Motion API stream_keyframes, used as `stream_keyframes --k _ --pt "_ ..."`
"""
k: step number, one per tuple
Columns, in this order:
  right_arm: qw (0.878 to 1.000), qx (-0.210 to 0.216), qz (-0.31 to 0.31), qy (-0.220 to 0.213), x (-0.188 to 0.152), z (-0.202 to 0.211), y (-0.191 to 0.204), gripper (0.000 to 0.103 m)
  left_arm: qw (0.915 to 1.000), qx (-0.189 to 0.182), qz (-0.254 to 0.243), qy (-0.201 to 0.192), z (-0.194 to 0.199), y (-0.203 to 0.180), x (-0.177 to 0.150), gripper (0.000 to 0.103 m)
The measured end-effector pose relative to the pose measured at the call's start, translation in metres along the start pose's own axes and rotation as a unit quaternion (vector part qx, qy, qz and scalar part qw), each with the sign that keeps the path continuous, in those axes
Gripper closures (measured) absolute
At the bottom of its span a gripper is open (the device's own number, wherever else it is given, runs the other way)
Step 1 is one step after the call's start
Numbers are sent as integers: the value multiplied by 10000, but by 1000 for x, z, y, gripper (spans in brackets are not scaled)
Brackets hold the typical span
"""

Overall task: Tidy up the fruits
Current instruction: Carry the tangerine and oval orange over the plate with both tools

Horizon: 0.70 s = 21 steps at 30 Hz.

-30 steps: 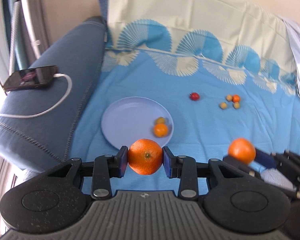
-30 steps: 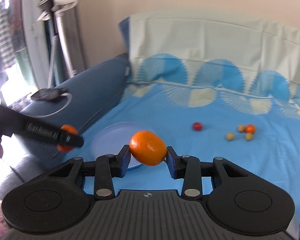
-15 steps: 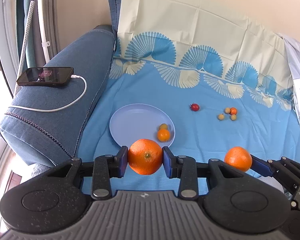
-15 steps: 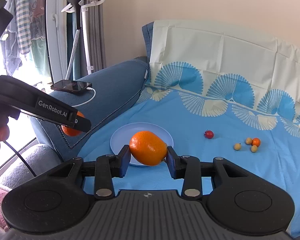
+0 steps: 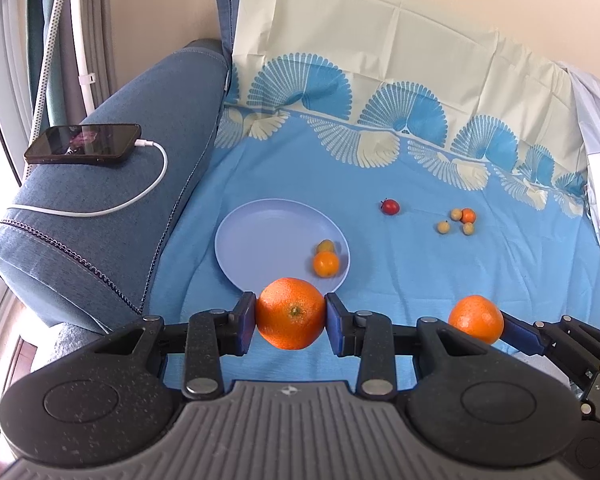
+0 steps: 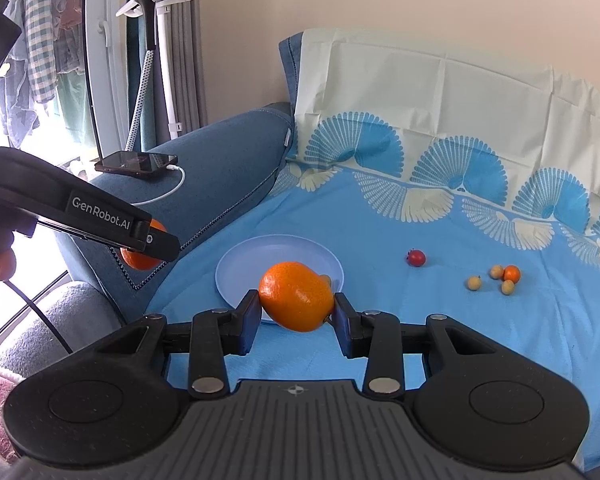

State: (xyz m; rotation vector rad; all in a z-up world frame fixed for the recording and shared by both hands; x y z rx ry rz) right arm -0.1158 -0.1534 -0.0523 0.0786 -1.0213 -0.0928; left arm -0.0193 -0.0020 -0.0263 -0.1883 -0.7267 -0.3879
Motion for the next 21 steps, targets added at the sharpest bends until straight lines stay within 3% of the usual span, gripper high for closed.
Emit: stream_keyframes --k 21 --pt "9996 -88 -145 247 2 -37 -14 63 9996 176 151 132 -39 14 24 63"
Point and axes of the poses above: each gripper's, at about its wrist camera, not at the fingertips, and z roughly against the way its jaws point, y to its left, x to its top, the point moved 5 cm from there along -z, roughly the way its jaws point, and after that the axes turned 5 degrees about -z, right-handed, at the moved point
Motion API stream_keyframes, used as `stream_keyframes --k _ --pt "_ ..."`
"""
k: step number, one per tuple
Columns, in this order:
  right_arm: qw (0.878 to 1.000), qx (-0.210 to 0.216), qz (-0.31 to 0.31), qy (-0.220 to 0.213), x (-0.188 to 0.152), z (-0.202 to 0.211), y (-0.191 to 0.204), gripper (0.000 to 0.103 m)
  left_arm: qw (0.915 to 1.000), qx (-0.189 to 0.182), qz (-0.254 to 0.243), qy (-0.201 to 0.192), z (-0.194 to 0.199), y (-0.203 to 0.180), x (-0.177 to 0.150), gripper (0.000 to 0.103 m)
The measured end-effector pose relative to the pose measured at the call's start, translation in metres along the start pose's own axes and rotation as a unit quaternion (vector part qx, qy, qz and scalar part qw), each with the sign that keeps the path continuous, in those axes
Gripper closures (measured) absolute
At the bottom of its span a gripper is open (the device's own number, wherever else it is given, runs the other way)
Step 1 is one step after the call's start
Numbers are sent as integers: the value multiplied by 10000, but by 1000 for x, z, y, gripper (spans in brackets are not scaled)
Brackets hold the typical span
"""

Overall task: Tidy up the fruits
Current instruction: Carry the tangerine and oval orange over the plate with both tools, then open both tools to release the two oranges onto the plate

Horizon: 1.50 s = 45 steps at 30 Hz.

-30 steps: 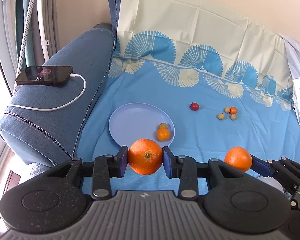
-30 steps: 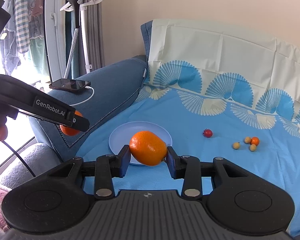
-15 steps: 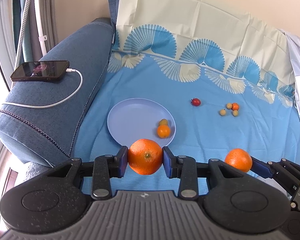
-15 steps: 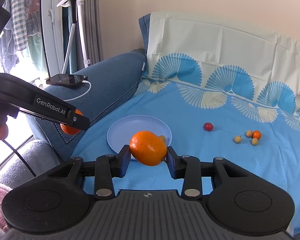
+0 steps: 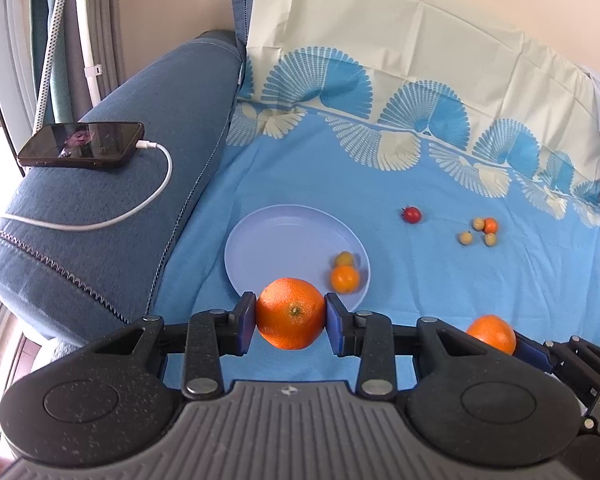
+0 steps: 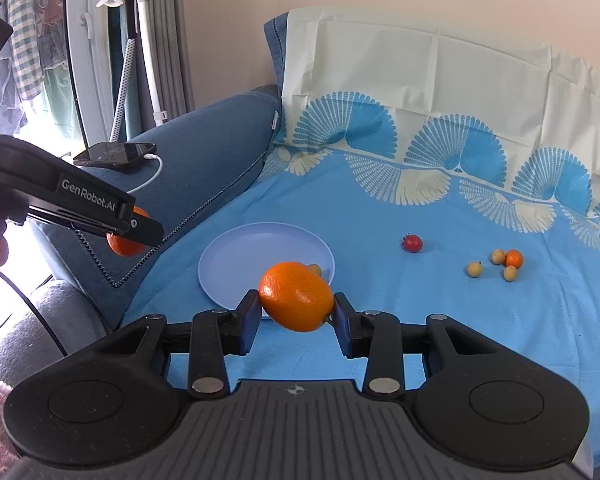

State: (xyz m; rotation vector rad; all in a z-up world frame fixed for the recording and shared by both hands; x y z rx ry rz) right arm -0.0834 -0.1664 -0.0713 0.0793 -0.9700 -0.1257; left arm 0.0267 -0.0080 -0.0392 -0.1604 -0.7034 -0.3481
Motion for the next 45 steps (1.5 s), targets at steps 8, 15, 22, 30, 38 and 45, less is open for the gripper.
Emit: stream_keyframes --k 8,15,22,30,38,45 --pt "9999 53 25 143 12 -40 -1 63 9999 103 20 115 -36 3 22 63" --pt "9995 106 113 285 25 -85 -2 63 9995 187 21 256 -79 4 40 63" --pt "9986 70 179 487 31 -135 -7 63 9987 256 -11 440 -126 4 52 63" --pt "9967 108 344 730 30 -182 -9 63 9967 392 -58 702 -175 8 57 63" --pt "9933 136 604 974 25 -215 -3 62 9945 528 -143 888 -205 14 55 60" --pt "9954 138 573 755 38 -208 0 20 9972 626 -217 359 -171 15 67 0"
Point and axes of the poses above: each gripper's, at about its wrist camera, not at the fingertips, and z roughly against the way its jaws point, y to its left, x to its top, the point moved 5 cm from there along -z, roughly the way its jaws point, and after that the axes turned 5 degrees about -z, right-handed, at the moved point
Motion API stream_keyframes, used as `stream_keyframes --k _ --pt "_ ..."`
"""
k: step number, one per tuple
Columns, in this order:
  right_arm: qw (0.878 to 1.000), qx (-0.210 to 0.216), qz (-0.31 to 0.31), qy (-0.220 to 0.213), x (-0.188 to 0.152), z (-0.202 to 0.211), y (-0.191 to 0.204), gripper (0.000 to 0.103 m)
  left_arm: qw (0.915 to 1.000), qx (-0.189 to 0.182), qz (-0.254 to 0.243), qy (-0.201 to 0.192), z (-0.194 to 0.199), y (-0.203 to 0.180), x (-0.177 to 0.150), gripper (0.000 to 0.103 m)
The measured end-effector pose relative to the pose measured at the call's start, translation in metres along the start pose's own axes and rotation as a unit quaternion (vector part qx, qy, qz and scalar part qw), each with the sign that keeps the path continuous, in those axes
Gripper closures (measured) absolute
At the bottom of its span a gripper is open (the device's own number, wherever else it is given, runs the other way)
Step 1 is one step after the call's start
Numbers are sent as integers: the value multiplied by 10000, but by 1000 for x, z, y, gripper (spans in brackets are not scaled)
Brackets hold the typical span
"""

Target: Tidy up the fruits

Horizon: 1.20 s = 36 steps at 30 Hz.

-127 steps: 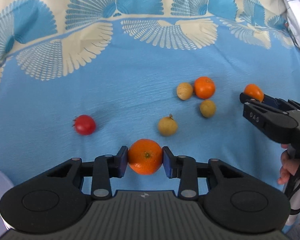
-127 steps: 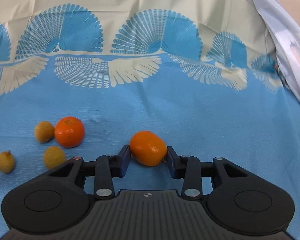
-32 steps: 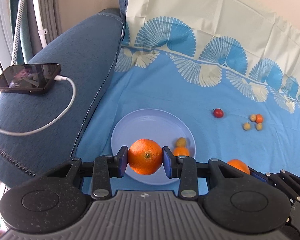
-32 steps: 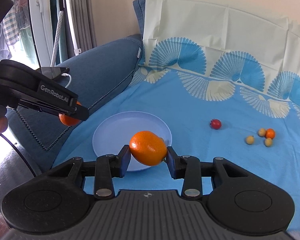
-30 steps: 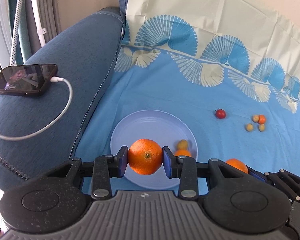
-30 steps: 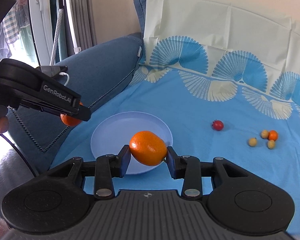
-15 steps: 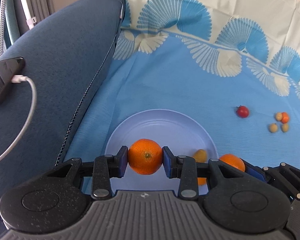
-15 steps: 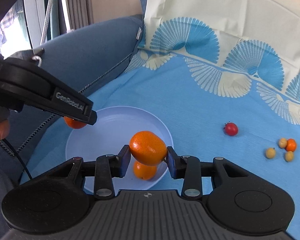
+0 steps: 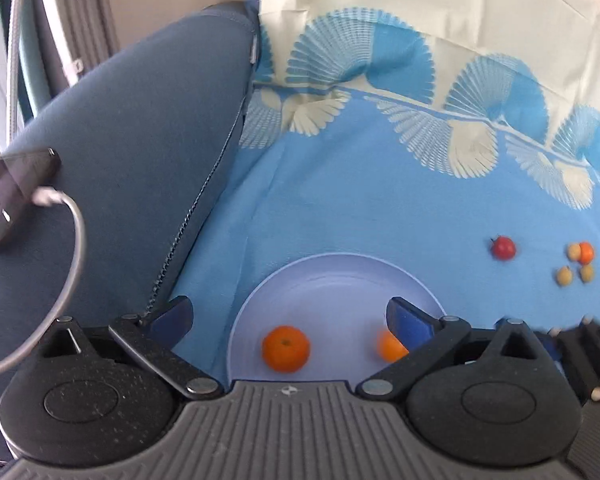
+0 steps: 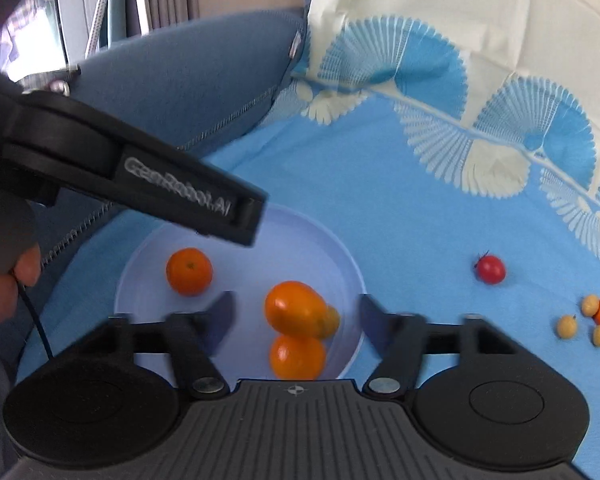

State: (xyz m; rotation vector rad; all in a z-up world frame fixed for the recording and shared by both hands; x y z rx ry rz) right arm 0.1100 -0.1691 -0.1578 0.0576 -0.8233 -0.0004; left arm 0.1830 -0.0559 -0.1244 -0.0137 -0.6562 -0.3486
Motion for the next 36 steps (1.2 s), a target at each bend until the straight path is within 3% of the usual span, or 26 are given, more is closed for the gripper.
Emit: stream_keyframes --k 7,14,22,36 --pt "9994 -309 -129 22 -21 54 0 4 9999 155 -39 -52 54 1 -29 0" --pt "9968 -539 -509 -304 -41 119 8 1 9996 82 77 -263 114 4 -56 0" --pt "9947 -576 -514 -677 -55 170 21 1 9983 125 44 -565 163 -2 -74 0" --pt "9906 -592 -401 -1169 -61 218 31 1 9964 146 32 -834 200 -6 -86 0"
Point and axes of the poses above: each gripper's, at about its wrist camera, not at the fingertips, and z roughly against the way its jaws point, y to its left, x to its top, the point moved 5 cm from there along -z, roughly the way its jaws point, and after that the axes turned 5 degrees about -z, right-handed, at the moved point
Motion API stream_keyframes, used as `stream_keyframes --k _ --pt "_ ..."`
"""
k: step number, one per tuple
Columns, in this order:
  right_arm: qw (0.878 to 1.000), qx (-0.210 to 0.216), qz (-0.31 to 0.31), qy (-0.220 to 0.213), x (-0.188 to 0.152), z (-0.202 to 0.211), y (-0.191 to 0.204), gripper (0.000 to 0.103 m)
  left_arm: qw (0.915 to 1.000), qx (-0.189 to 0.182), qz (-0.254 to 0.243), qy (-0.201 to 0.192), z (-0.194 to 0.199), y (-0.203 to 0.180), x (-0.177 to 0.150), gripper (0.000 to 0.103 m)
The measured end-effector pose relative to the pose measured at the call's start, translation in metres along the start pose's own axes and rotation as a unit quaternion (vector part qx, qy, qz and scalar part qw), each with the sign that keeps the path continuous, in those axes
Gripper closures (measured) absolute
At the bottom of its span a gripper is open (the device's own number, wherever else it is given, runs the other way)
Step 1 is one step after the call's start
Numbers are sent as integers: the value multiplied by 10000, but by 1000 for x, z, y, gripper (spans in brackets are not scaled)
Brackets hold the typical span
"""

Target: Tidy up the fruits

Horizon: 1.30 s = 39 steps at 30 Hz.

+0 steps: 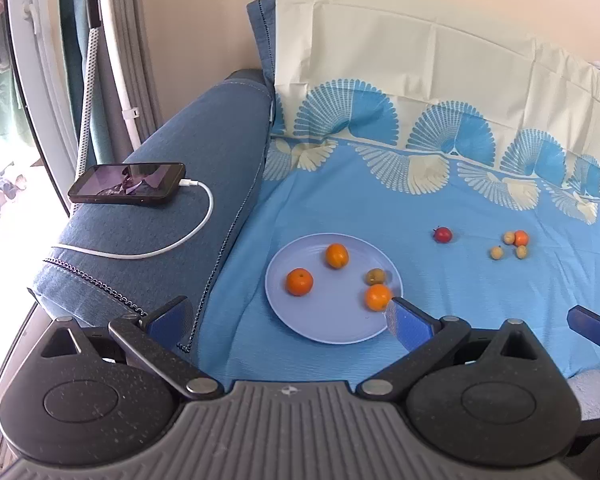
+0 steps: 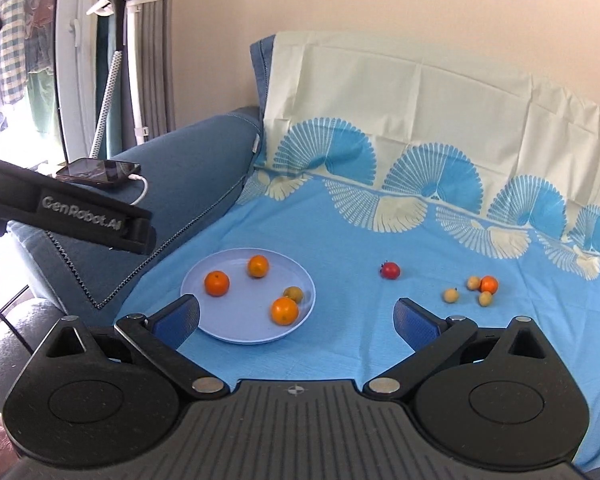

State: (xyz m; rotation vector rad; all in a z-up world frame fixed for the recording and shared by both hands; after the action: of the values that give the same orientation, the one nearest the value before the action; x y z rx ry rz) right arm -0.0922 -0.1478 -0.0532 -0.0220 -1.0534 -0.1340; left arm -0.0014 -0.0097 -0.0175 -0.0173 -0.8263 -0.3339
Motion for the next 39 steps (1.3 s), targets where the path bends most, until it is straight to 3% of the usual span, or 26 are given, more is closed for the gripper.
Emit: stream_keyframes --k 24,39 --pt "9999 -52 77 -70 1 6 0 1 10000 -53 -3 14 -4 -2 4 0" --pt "9993 87 -286 238 -5 -29 -15 1 9989 59 -79 455 -41 -8 8 0"
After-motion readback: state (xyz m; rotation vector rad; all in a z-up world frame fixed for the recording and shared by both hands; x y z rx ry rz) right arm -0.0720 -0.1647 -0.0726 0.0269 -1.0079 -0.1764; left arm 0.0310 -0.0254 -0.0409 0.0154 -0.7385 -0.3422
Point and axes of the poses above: each gripper's, at about its wrist camera, not at the fingertips, and z roughly against the way its jaws point, y to its left, x to its top, the point moved 5 cm from there along -z, roughly the way its jaws point, and after that the axes turned 5 degrees about -z, right-handed, at the moved point
